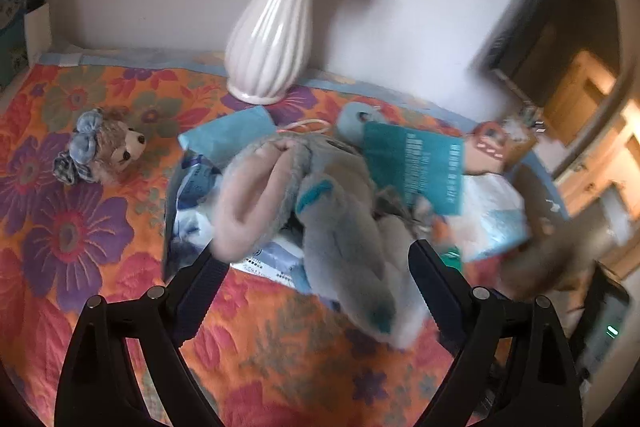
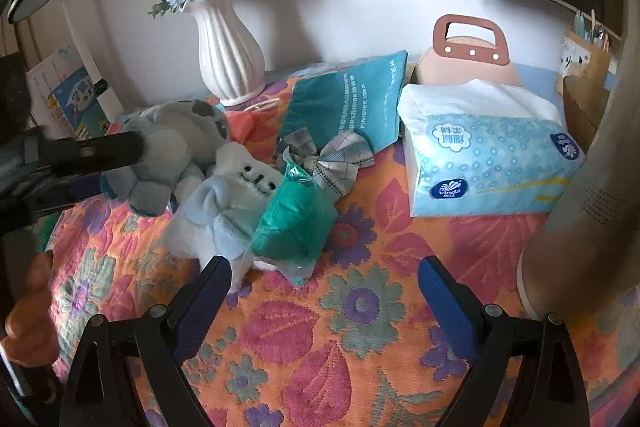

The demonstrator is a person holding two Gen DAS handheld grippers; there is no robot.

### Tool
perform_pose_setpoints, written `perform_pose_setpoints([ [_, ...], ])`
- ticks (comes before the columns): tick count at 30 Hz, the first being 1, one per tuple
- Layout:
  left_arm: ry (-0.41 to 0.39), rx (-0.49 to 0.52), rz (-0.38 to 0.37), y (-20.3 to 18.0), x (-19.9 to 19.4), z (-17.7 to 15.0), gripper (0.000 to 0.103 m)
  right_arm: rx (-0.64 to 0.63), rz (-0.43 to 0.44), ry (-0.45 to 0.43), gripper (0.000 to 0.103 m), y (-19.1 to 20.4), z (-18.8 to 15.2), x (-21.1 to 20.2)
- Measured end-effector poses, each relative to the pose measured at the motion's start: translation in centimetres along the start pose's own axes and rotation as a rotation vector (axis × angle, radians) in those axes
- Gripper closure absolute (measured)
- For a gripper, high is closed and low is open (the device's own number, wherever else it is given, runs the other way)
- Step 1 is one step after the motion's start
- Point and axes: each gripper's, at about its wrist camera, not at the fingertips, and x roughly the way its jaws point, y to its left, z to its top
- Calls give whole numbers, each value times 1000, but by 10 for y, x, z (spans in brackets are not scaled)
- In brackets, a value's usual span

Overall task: Organize soft objects
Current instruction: 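Grasp grey Stitch plush with left tool while right tool grasps green plastic bag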

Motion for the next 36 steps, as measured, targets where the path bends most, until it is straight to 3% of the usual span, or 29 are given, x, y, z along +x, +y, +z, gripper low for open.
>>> perform_pose_setpoints([
  [1, -7, 4, 32, -1, 3, 1, 33, -2, 6, -2, 9, 0, 0, -1],
  [2, -8, 14, 53, -3, 6, 1, 53, -5, 8, -4, 9, 1, -1, -1],
  [3, 3, 30, 63, -6, 10, 2, 60, -8, 8, -5, 9, 2, -1, -1],
  [8, -5, 58, 48, -10, 4, -7, 67, -18, 12, -8, 9, 5, -1, -2],
  [13, -47, -12, -85, 8, -30, -28, 69, -11, 30, -25, 9, 3, -1, -6],
  [18, -31, -72, -117, 32, -64, -60, 69, -4, 35, -20, 9, 2, 0, -5],
  [22, 0, 3, -37, 35, -74, -86, 62, 26, 56, 6, 10, 2, 5, -4],
  [26, -34, 63, 71, 40, -88, -92, 21, 88, 148, 54, 28, 6, 16, 2],
  [28, -71, 55, 61, 44, -94, -88, 20, 100, 139, 75, 28, 10, 22, 9],
  [31, -38, 65, 51, 41, -83, -79, 20, 143, 103, 110, 28, 9, 28, 25],
  [34, 36, 110, 139, 26, -54, -74, 20, 206, 124, 141, 29, 2, 29, 40],
  [36, 46, 123, 175, 20, -41, -73, 27, 193, 117, 117, 43, 5, 29, 39],
])
